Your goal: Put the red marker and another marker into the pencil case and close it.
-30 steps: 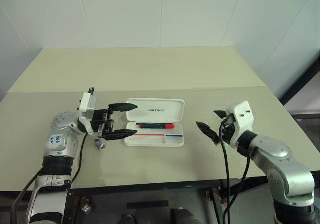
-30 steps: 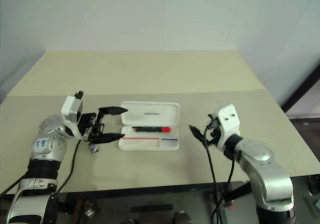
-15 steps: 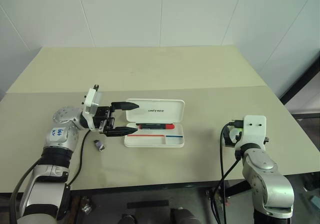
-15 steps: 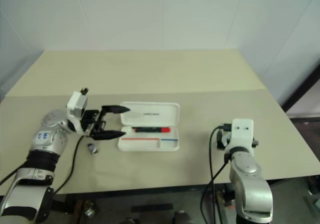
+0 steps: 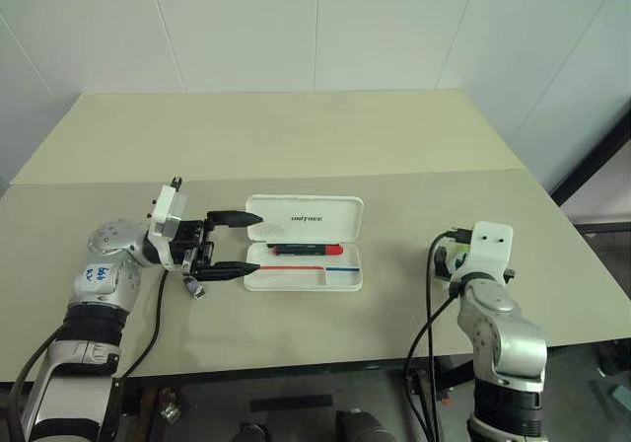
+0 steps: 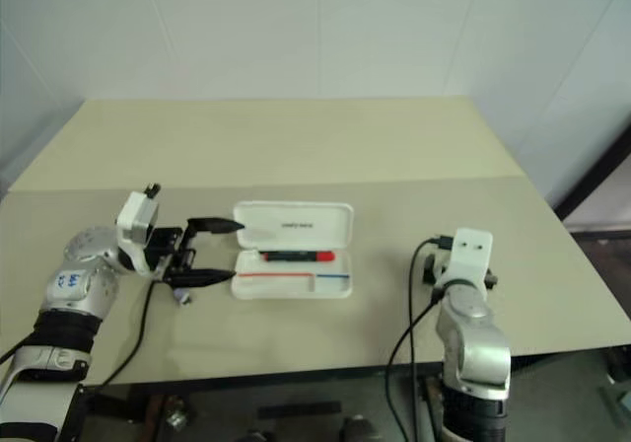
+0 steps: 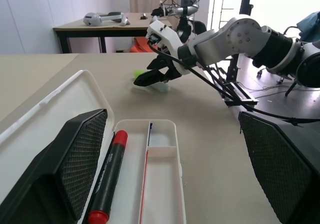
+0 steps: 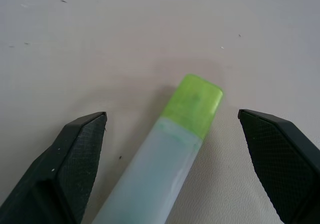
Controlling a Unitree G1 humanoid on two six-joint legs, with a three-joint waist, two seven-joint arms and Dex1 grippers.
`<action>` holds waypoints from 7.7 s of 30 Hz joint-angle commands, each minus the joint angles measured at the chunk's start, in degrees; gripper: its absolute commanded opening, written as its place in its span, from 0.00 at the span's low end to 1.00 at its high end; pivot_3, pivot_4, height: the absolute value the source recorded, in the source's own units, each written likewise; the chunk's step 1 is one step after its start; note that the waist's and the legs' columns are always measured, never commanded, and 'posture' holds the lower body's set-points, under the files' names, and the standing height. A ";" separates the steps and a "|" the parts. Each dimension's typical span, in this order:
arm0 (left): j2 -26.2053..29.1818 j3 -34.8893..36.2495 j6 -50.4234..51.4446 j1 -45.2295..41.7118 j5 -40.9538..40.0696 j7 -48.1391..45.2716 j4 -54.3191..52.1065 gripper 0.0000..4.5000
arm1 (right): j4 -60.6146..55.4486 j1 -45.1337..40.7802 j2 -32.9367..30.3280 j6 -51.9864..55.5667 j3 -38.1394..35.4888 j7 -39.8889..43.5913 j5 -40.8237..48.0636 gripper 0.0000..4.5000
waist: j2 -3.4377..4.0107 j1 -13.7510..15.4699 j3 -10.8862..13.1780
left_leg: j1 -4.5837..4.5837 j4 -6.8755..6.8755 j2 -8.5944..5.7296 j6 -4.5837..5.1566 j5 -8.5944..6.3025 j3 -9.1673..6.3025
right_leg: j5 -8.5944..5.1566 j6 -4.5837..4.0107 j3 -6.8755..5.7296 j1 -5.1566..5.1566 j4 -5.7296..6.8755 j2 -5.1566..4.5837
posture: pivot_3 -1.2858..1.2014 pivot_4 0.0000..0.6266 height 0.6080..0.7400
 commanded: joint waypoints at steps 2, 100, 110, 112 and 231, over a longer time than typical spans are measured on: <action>-0.06 1.72 0.09 0.49 -0.45 -4.42 -2.93 1.00 | 2.52 -2.01 0.11 -0.32 -1.76 -4.06 -2.34 0.99 | 0.00 -0.01 0.00 | 0.00 0.02 -0.01 0.00 0.00 0.00 | 0.00 0.00 0.01 0.01 -0.01 -0.02 | 0.52 0.24 1.00; 1.83 8.10 -1.93 5.96 2.12 -2.39 -2.13 1.00 | 43.27 -34.78 -6.16 -38.46 42.56 79.06 0.02 0.54 | 0.05 -1.44 0.03 | 0.08 0.20 0.55 -0.29 0.02 -0.41 | -0.16 -0.18 -0.64 0.13 0.39 -0.11 | 0.52 0.24 1.00; 1.50 8.01 -1.25 5.84 2.00 -1.50 -3.44 1.00 | 34.52 -35.08 -7.49 -33.43 39.65 79.13 2.17 1.00 | 0.05 -1.42 0.03 | 0.08 0.19 0.57 -0.30 0.01 -0.49 | -0.17 -0.19 -0.66 0.12 0.38 -0.11 | 0.52 0.24 1.00; 1.39 8.22 -1.09 6.16 1.84 -0.91 -4.36 1.00 | 32.21 -34.88 -7.89 -32.20 38.85 79.30 3.11 1.00 | 0.05 -1.40 0.03 | 0.08 0.20 0.56 -0.30 0.01 -0.49 | -0.17 -0.19 -0.66 0.13 0.39 -0.11 | 0.52 0.24 1.00; -8.90 -22.78 23.59 -13.24 25.63 19.91 -15.38 0.08 | -4.91 14.87 -39.49 -28.79 2.23 71.73 33.03 1.00 | -0.22 1.98 0.16 | -0.02 0.53 -0.34 -0.06 -0.19 -0.15 | 0.27 0.25 -0.01 0.45 -0.47 0.10 | 0.52 0.24 1.00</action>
